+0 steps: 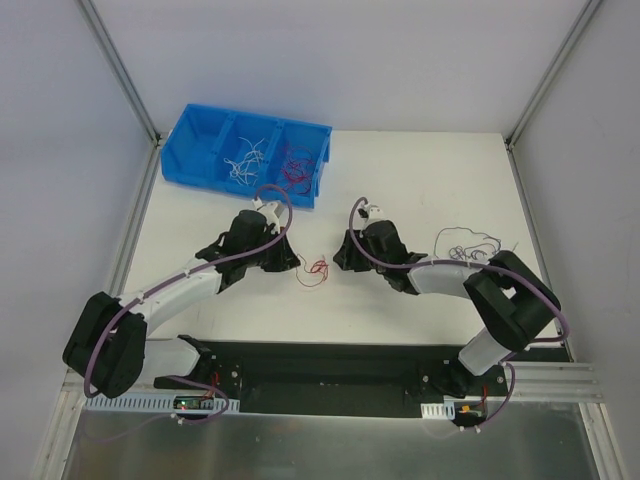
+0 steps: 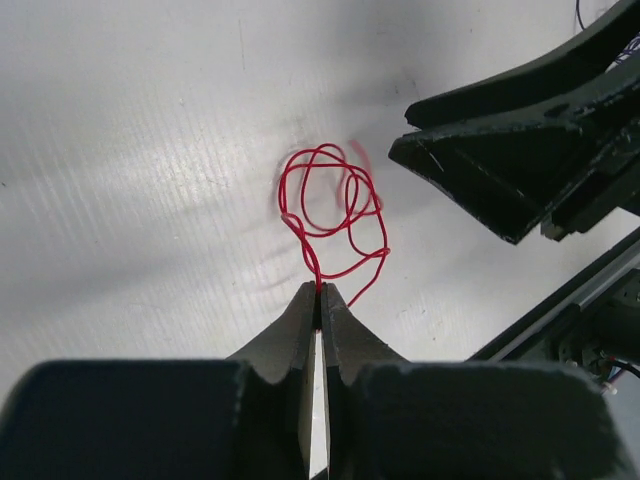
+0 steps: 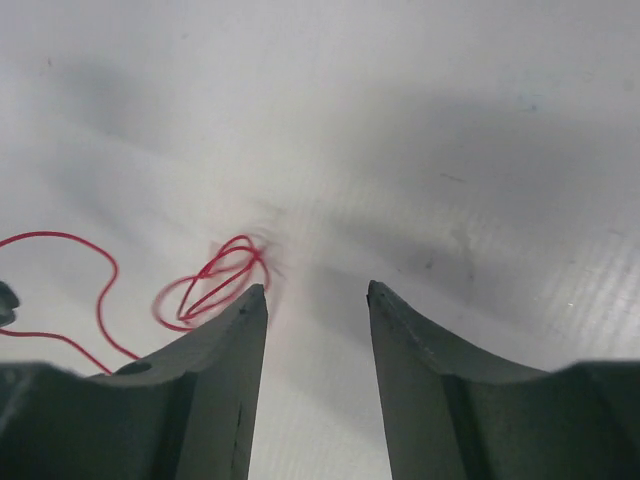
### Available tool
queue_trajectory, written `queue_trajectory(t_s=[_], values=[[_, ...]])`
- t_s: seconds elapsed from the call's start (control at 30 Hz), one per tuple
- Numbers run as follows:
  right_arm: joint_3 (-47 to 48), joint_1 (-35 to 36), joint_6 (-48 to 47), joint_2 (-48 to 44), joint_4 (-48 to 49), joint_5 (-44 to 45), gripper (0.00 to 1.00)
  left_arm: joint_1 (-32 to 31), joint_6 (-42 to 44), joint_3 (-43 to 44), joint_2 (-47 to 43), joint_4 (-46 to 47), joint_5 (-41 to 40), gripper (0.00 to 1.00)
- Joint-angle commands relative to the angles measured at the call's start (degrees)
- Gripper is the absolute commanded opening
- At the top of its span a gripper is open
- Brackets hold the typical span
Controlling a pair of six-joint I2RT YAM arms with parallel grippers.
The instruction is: Untangle the cables
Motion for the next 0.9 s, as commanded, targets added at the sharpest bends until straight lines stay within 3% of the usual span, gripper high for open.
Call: queue_trajectory(t_s=[0.0,0.13,0.23,0.43,0.87], values=[[-1.1,-1.3,2.7,-1.5,2.4,-1.0,0.51,-0.4,1.4,-0.8,-2.5,0.7,-1.0,0.0],[-1.8,-1.3,2.1,-1.7,4.7,-3.1,0.6,-0.3,1.4,-0.4,-3.3,0.7,-0.1,0.0],[-2.3,-1.2,1.8,-1.4,7.6,-6.3,0.61,-0.3,1.4,-0.2,-3.9,0.7,0.0,0.0],[-3.0,-0.3,3.1,0.7,11.6,-10.2,0.6,-0.3,1.6,0.2,-5.6,0.7,-0.2,0.0],[2.3,2.1,3.0,5.6,7.5,-10.3,0.53,-0.2,0.7,2.3,-7.9,1.0,3.1,0.0]])
